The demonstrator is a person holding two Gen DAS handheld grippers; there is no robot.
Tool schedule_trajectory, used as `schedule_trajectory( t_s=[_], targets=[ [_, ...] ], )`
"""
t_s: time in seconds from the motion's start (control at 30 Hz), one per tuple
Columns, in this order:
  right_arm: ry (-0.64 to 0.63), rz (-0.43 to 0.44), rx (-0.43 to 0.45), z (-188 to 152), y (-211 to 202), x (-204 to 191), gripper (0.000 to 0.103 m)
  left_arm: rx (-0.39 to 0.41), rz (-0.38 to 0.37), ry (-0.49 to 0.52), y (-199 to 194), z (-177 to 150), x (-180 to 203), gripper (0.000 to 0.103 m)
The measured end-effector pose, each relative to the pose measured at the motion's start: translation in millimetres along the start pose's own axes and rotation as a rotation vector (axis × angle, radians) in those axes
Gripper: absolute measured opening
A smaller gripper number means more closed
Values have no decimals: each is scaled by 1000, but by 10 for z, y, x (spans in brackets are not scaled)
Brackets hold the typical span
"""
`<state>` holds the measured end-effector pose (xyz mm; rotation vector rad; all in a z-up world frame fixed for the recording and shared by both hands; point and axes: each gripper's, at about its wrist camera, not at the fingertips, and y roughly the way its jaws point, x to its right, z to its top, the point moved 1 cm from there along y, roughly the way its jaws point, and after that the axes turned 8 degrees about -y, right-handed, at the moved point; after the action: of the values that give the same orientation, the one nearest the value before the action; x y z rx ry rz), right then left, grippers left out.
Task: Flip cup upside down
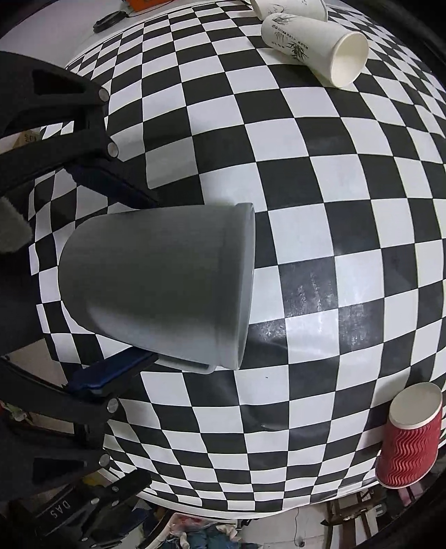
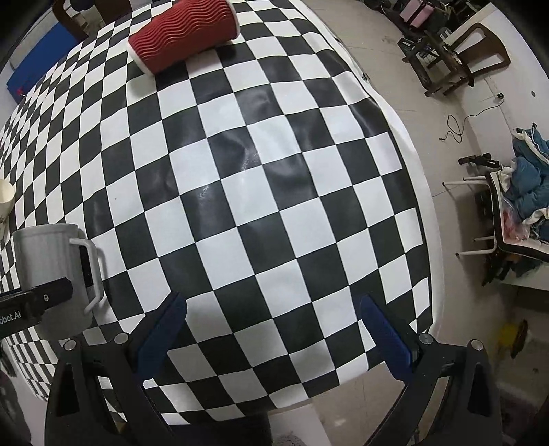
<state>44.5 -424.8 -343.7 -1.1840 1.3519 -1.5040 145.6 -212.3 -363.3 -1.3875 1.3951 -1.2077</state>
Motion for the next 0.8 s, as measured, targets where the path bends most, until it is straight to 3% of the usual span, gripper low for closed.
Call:
schedule_trajectory(
  t_s=[0.17,0.3,0.53,0.63,0.7,0.8],
  targets=[
    [14,8,10,-4,-69,30,102,35,-9,-16,-32,-177,-98,86],
    [18,31,16,-51,-141,49,102,98,-21,-17,-316,-271,-116,95],
    [-10,81,52,-109,-472,-3,102,295,-15,-49,-1026,-508,-383,96],
    [-79,92,86,-90,-712,-102,102,389,23,-63,-1315,-672,-625,96],
    [-178,64,117,-69,-904,-243,102,449,62,-72,-1449,-780,-763,103],
    [-394,-17,162,-8,-1142,-585,102,516,97,-107,-1523,-955,-974,103]
  ],
)
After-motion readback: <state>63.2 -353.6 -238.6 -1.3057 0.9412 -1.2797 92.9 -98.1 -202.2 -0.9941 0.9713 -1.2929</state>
